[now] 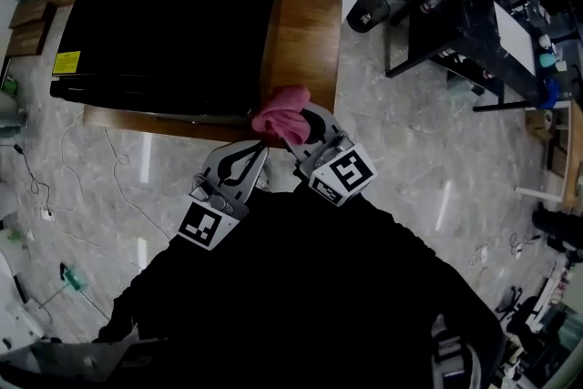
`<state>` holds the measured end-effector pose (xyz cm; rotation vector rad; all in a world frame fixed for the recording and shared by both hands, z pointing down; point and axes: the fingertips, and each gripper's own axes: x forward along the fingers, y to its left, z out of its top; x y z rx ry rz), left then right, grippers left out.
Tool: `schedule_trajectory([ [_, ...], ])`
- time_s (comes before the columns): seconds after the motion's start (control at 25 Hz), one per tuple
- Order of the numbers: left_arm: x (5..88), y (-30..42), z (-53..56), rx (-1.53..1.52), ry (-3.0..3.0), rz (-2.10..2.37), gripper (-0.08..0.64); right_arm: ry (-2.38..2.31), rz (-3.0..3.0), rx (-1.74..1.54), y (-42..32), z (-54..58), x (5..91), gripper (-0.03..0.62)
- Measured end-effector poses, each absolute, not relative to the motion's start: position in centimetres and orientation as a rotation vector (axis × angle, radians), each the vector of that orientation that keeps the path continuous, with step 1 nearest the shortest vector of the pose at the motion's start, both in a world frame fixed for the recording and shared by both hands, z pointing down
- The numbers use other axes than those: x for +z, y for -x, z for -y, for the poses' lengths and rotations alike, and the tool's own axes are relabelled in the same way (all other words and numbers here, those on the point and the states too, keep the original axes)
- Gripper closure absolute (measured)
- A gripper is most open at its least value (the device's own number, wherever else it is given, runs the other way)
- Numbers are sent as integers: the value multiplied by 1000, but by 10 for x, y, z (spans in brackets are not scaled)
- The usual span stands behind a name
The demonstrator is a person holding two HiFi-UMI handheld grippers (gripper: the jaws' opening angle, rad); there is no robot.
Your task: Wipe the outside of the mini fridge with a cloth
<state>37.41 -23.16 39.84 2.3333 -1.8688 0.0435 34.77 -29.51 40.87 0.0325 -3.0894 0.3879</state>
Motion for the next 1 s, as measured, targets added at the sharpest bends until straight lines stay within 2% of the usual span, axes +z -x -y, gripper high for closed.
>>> schedule_trajectory([
  [0.56, 399, -362, 285, 112, -1915, 2295, 557, 720, 3040, 322, -308, 315, 401, 505],
  [1.0, 409, -355, 350, 87, -1639, 2541, 557, 952, 3013, 226, -287, 371, 410, 502],
])
